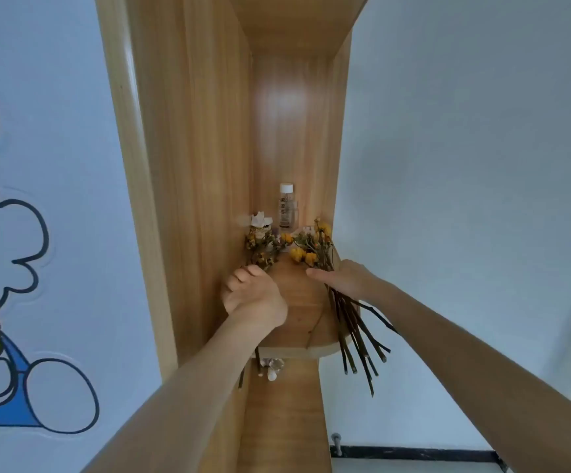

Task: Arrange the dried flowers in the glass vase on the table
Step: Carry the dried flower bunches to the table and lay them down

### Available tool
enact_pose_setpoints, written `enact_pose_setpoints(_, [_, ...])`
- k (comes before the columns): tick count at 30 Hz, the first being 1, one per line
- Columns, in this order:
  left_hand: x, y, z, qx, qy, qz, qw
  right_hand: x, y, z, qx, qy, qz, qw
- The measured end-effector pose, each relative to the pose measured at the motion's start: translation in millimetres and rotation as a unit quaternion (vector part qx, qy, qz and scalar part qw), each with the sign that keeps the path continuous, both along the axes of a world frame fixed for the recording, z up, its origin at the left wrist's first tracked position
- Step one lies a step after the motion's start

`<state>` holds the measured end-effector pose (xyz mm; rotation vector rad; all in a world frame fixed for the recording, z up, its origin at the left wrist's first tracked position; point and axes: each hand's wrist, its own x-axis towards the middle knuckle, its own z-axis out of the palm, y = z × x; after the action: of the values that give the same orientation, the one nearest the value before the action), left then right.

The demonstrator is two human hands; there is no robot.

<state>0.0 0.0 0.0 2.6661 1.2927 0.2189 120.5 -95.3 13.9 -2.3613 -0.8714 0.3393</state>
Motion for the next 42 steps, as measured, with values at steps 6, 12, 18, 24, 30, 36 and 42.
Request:
enact_pose_setpoints(6, [5, 16, -11, -0.018, 0.042, 0.023, 0.999, 5, 17, -12, -0.105, -0.019, 0.003, 0.994])
enact_pose_setpoints(12, [15, 22, -15, -0.032, 0.036, 0.037, 0.998, 13, 27, -22, -0.104, -0.069, -0.023, 0.992])
enact_pose_setpoints(18, [21, 33, -23, -0.016, 0.044, 0.036, 0.998, 18, 29, -23, -0.128, -0.105, -0.033, 0.986])
enact_pose_setpoints(24, [23, 36, -21, 0.004, 0.020, 0.035, 0.999, 24, 25, -25, -0.085, -0.070, -0.046, 0.993])
enact_pose_setpoints(30, [26, 30, -16, -0.075, -0.067, 0.051, 0.994, 25, 13, -16, 0.011, -0.009, -0.078, 0.997])
enact_pose_setpoints(36, [13, 18, 0, -0.109, -0.189, 0.014, 0.976, 13, -26, -5, 0.125, 0.006, -0.082, 0.989])
enact_pose_setpoints(42, [-35, -17, 5, -0.219, -0.324, -0.088, 0.916, -16, -97, -12, 0.234, 0.045, -0.067, 0.969])
